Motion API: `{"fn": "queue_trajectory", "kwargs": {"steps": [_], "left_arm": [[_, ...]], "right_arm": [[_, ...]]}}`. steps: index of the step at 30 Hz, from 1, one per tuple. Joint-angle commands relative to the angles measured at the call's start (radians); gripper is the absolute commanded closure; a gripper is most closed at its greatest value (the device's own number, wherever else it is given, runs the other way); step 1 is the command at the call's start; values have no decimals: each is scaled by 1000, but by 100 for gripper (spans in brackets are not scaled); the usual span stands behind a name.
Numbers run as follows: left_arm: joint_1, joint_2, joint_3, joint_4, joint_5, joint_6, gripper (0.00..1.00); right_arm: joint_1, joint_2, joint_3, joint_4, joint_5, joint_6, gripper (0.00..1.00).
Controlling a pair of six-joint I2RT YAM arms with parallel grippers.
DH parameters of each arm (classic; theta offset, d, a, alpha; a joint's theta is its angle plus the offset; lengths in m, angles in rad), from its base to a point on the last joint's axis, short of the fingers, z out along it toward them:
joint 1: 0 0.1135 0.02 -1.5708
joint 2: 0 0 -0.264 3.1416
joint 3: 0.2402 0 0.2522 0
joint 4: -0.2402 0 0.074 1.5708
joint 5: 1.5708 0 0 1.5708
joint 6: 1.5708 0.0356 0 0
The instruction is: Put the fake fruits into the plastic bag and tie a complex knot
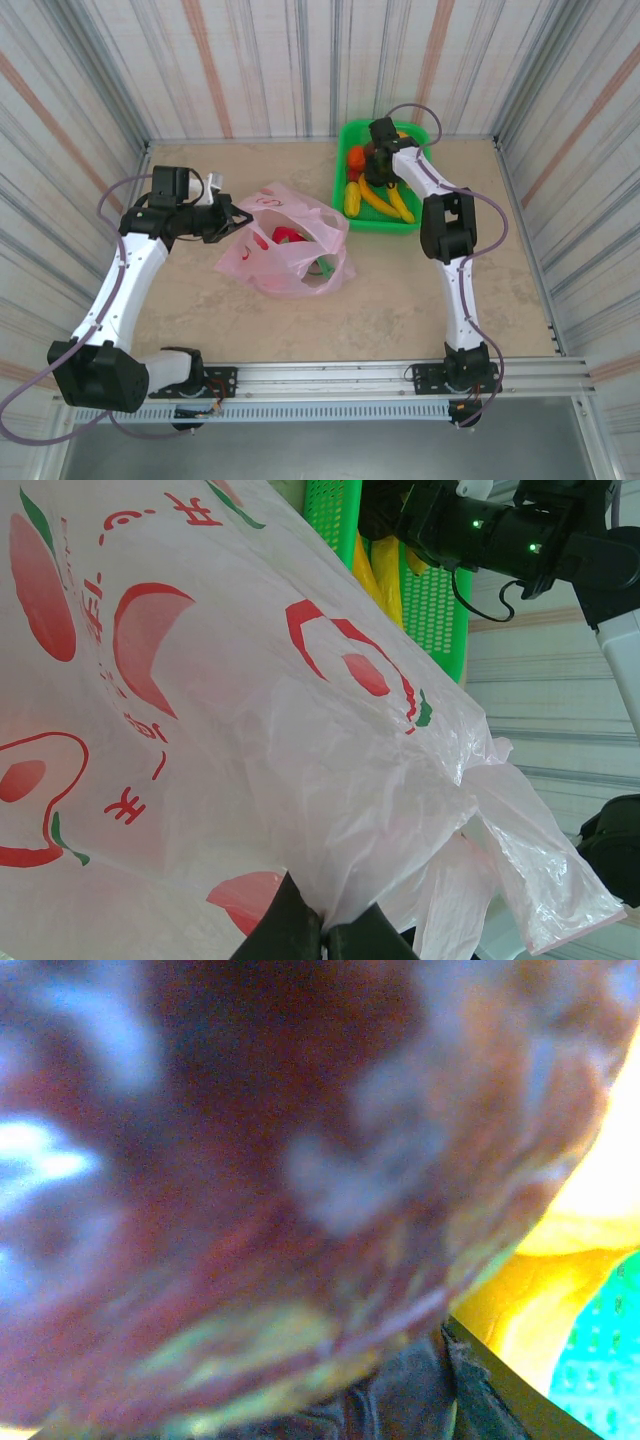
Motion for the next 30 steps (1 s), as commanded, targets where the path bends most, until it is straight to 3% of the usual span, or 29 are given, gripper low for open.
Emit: {"fn": "queue_trajectory", "kwargs": {"steps": [1,17,30], "left_arm": [[8,-8,20,-27,1,19,100],[8,1,20,-19,11,19,100],[6,7,20,-9,17,15,100]], "right_arm": [[23,-107,-41,-8,5,-29,54],[101,-501,-431,113,6,-47,54],[193,-863,-631,65,-12,-49,55]]}}
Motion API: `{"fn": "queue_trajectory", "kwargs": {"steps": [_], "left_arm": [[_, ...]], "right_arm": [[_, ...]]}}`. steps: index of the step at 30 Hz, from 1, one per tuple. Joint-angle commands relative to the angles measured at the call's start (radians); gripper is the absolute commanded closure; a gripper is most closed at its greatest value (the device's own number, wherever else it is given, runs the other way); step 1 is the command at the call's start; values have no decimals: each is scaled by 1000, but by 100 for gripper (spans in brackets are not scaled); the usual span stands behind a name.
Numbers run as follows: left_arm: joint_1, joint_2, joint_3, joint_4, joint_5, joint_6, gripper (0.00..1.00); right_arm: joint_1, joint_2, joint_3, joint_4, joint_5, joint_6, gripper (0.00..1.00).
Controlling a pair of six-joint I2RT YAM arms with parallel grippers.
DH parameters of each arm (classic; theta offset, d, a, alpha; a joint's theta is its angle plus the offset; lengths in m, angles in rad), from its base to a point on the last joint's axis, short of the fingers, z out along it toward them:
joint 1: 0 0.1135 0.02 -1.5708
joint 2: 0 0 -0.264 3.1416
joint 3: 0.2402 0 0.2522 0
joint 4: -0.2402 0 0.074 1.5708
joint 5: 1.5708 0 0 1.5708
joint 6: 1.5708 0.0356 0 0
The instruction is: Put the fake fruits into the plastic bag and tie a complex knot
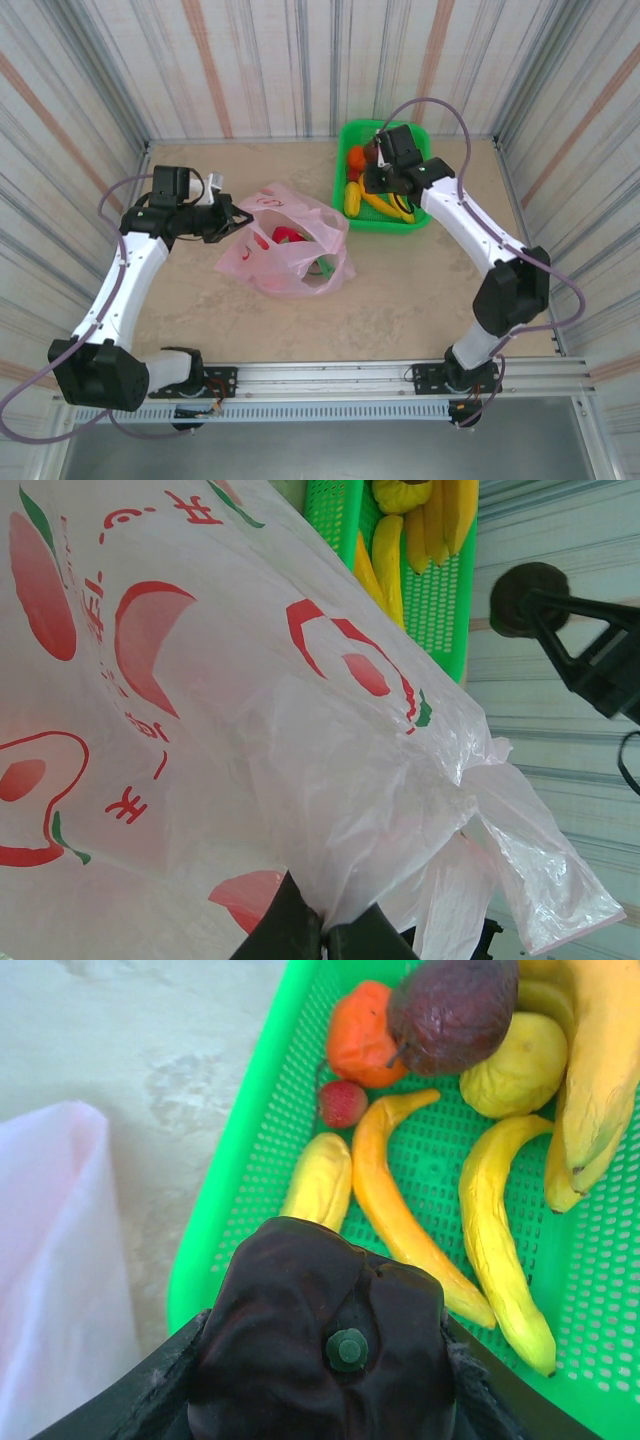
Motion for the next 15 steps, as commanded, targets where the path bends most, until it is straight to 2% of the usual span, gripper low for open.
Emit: {"fn": "queue_trajectory", "kwargs": {"steps": [1,7,15], "left_arm": [[5,-1,18,-10,13,15,100],[2,0,14,-4,12,12,100],[-12,-7,-3,12,9,1,100]], "right_arm": [[41,-94,-21,-42,6,-23,55],[153,-203,-2,-108,-15,-19,55],[326,-269,47,-142,-68,36,55]]}}
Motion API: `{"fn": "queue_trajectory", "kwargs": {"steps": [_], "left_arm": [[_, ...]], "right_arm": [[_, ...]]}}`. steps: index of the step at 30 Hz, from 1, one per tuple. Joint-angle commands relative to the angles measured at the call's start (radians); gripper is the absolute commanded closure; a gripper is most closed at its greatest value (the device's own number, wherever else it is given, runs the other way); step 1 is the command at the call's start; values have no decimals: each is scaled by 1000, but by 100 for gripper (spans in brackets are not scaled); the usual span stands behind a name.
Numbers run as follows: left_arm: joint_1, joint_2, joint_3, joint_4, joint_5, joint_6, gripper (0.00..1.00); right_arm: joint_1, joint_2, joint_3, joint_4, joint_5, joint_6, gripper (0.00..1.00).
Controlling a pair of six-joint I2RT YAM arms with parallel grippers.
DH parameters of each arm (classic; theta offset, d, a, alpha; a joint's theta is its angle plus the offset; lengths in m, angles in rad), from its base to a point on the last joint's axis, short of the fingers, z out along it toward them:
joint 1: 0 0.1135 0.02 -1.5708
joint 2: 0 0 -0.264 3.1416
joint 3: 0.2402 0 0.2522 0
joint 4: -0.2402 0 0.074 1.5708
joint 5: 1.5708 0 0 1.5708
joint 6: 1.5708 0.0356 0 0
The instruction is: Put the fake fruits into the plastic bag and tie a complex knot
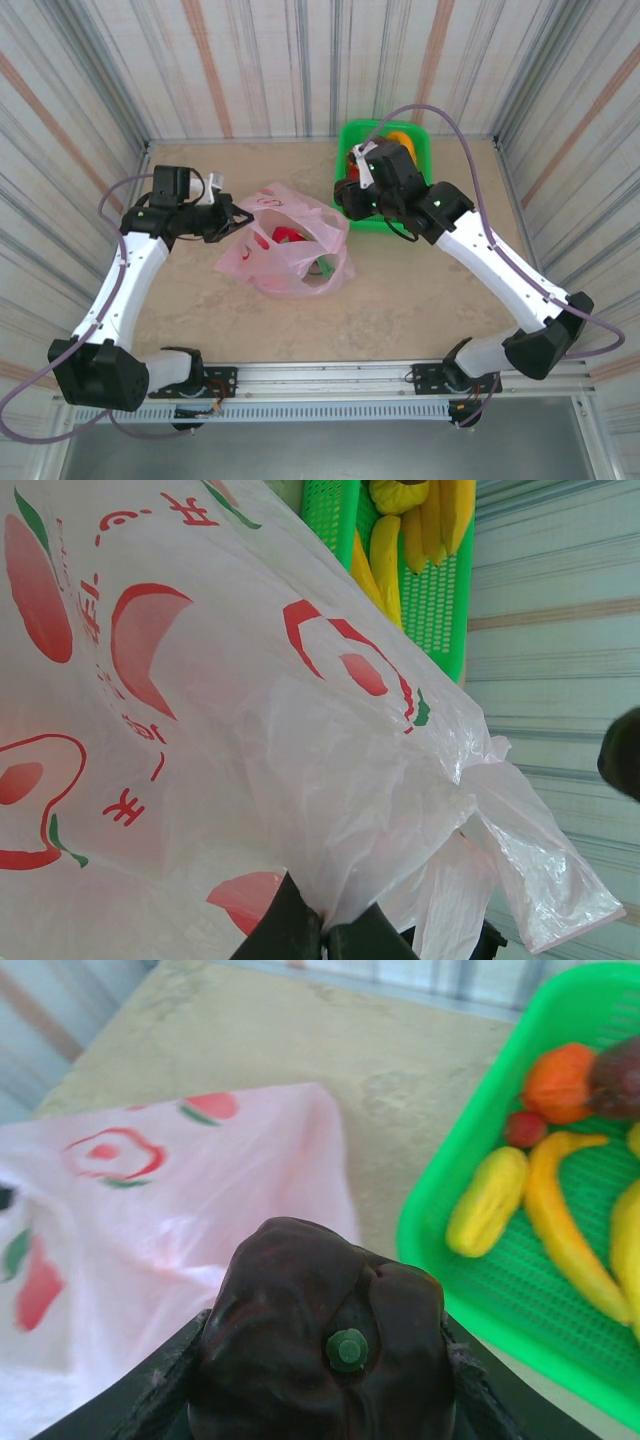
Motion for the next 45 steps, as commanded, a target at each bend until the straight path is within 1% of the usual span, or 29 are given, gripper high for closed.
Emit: {"fn": "queue_trajectory", "kwargs": {"steps": [1,5,9,12,15,19,22,33,39,45], "left_arm": [[-10,-7,-4,6,9,1,100],[-14,-10,-10,12,9,1,100],[-20,-12,-13,13,9,-3,100],[-26,-15,-13,13,4,-5,100],[-33,-22,-15,16,1,-7,100],[-39,-29,-21,16,1,-9,100],[-39,-35,-23,16,1,-7,100],[-42,-40,-24,14,7,-3,100],[-49,-37,-24,17,6,-5,100],[-56,-34,-18,19,3,-9,100]], "right_arm": [[67,-29,49,-36,-29,32,55],[154,-12,83,-38,-38,35,55],[230,29,106,-7,-78,46,55],[273,77,124,15,-99,49,55],[295,126,134,27,-119,54,55],[298,169,123,53,-138,62,55],[294,196,119,50,-123,58,55],[197,237,48,21,-89,68,56],[181,272,54,-2,-24,29,55],[192,317,52,60,-99,25,55]]}}
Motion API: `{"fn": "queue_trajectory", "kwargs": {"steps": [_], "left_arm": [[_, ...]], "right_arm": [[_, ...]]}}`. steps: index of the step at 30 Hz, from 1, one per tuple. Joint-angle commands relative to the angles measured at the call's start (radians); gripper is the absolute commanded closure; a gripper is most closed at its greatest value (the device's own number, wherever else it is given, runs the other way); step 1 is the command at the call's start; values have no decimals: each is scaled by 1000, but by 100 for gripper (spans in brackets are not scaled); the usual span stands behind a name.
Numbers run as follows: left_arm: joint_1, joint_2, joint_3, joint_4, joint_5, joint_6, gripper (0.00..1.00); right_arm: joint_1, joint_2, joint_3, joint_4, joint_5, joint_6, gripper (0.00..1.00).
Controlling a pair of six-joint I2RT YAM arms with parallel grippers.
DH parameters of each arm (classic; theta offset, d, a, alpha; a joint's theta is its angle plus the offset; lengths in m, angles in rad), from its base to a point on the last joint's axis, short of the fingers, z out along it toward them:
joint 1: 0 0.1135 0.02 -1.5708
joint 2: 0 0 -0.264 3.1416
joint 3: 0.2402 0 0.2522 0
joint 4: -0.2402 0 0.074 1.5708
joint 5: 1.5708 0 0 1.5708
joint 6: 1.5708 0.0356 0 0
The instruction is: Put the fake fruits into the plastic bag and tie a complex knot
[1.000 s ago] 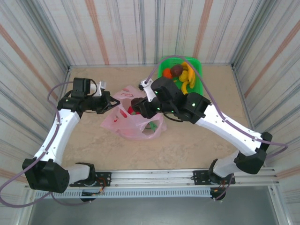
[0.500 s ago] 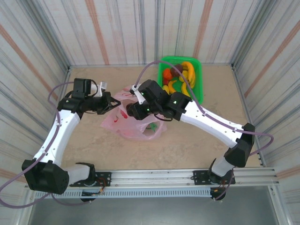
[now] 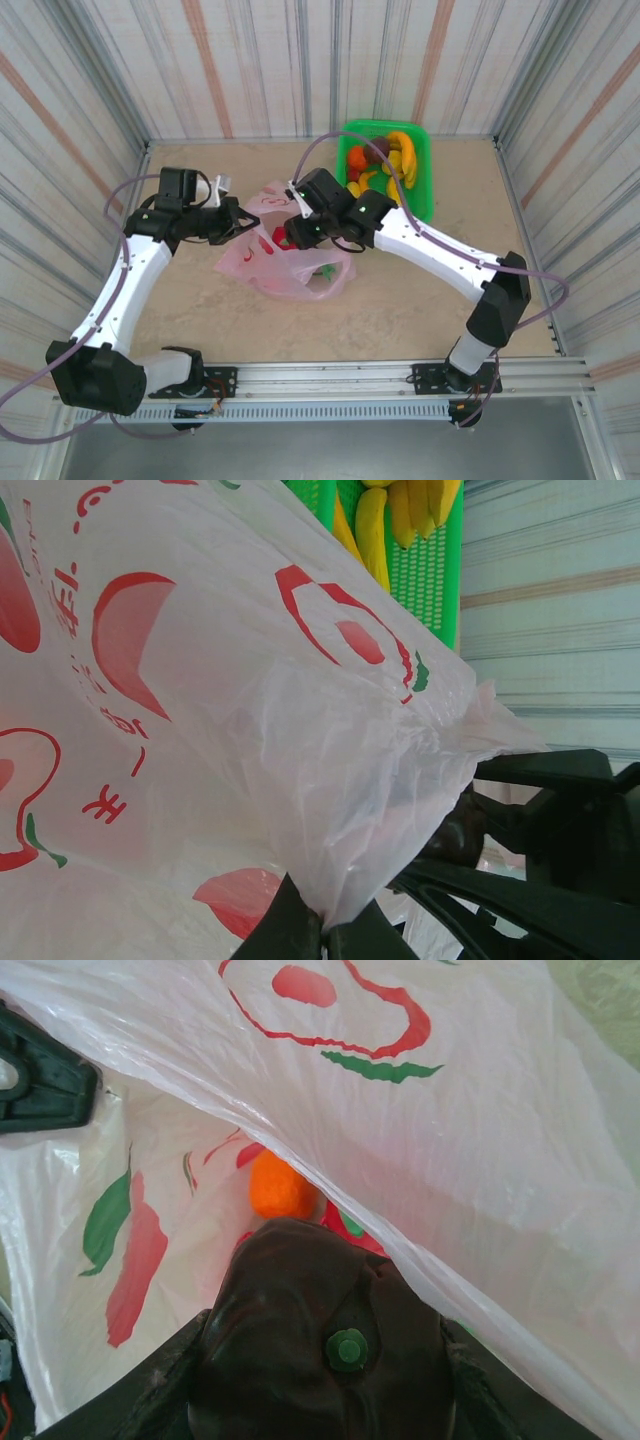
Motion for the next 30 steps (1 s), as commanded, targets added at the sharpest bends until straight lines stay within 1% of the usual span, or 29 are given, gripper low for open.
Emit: {"fn": "queue_trajectory", "kwargs": {"steps": [1,4,8,12,17,23,30], "left_arm": [[-5,-20,-4,11,3,-5,100],[-4,-22,-1,9,-4,-5,100],[-3,-30,4,-3,-24,2,100],[1,-32,11,-16,-28,10,100],[2,-29,14,-15,-27,11,100],[3,-23,20,-16,-26,12,100],[6,-21,21,-16,-24,14,100]], "right_arm": [[7,39,-5,42,-35,-17,55],[9,74,10,75,-62,-12,53],[10,121,41,83,-95,-8,48],[11,137,44,80,-106,-5,42],[7,127,40,73,-90,-9,39],[4,115,38,61,-78,-12,32],[2,82,33,52,-65,-14,30]]}}
